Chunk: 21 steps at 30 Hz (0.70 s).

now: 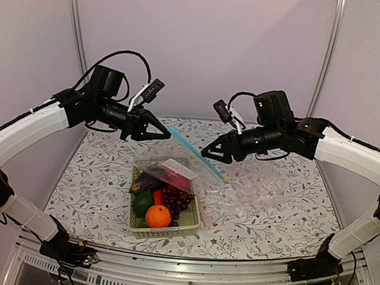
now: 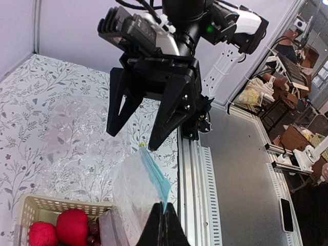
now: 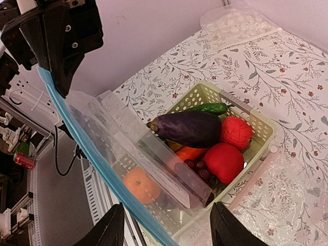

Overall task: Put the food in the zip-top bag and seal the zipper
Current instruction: Pass from the left arm to the right

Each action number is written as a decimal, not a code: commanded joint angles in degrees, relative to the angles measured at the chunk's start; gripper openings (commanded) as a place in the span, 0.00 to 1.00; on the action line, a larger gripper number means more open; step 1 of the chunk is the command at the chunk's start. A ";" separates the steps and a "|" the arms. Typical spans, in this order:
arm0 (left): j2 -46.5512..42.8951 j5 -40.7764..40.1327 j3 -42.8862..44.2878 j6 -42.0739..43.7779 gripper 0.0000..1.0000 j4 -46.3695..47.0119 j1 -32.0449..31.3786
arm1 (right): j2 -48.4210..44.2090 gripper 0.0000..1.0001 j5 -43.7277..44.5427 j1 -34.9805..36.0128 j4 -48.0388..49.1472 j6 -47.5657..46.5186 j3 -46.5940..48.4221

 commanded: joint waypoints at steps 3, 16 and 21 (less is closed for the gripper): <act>0.64 0.14 1.24 0.91 0.00 -1.23 -0.83 | -0.43 0.57 0.96 -0.32 0.81 0.38 -1.56; 0.69 0.19 1.24 1.00 0.00 -1.25 -0.83 | 0.64 0.57 0.18 -0.67 0.51 0.15 -1.59; 0.89 0.03 1.24 0.96 0.00 -1.29 -0.83 | 1.48 0.56 -0.05 -0.69 -0.21 -0.52 -1.43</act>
